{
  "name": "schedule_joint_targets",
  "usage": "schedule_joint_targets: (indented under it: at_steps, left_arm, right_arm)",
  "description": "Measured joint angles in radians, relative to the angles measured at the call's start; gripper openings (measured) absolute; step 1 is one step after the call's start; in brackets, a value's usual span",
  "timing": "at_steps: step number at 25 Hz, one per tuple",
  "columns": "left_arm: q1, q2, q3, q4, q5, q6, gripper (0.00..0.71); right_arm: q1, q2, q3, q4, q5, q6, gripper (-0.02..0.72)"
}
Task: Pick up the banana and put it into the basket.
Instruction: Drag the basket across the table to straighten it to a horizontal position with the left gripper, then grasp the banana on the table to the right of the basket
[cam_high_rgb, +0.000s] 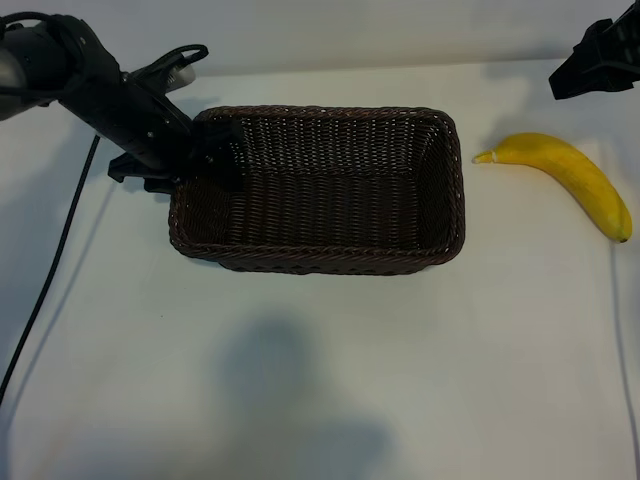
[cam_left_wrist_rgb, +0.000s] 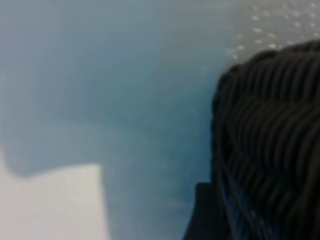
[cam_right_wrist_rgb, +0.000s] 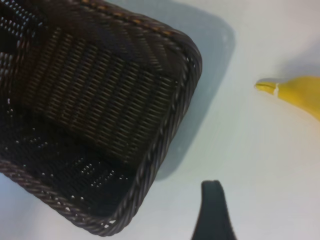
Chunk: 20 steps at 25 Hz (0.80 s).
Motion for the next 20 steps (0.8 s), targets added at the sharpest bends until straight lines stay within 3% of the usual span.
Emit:
schedule_joint_targets:
  at_steps: [8,20]
  left_arm:
    - [-0.001,-0.040,-0.010,0.011,0.035,-0.018,0.600]
    - [-0.001,-0.221,-0.013,0.199,0.159,-0.108,0.597]
  right_arm:
    - [0.000,0.000,0.000,0.000,0.000,0.000,0.522]
    - [0.000,0.000,0.000,-0.001,0.000,0.000,0.522]
